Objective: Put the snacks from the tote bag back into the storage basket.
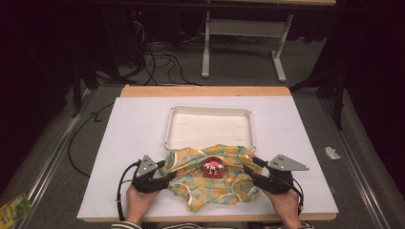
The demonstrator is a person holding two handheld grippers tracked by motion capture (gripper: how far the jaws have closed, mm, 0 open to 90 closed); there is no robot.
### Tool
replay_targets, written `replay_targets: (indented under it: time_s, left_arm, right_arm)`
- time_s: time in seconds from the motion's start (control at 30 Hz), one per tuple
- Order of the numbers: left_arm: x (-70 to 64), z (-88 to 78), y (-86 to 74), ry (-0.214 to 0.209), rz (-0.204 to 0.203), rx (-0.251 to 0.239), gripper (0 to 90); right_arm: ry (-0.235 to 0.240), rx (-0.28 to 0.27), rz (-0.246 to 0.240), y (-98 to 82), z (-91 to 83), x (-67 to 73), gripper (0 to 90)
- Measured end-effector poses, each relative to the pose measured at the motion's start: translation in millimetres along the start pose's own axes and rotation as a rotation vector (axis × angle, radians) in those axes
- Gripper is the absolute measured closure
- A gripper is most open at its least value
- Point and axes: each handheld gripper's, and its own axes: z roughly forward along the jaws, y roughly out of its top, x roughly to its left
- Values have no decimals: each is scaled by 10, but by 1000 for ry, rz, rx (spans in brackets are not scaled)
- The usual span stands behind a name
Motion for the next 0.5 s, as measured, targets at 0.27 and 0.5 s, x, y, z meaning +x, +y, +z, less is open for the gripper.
replay_targets:
  time_s: [0.27, 0.5]
  left_arm:
    - [6, -6, -3, -3, -1, -6, 391]
    - [9, -10, -6, -11, -9, -16, 387]
  right_arm:
    - [20, 17, -1, 94, 2, 40, 519]
    - [33, 5, -3, 200, 14, 93, 518]
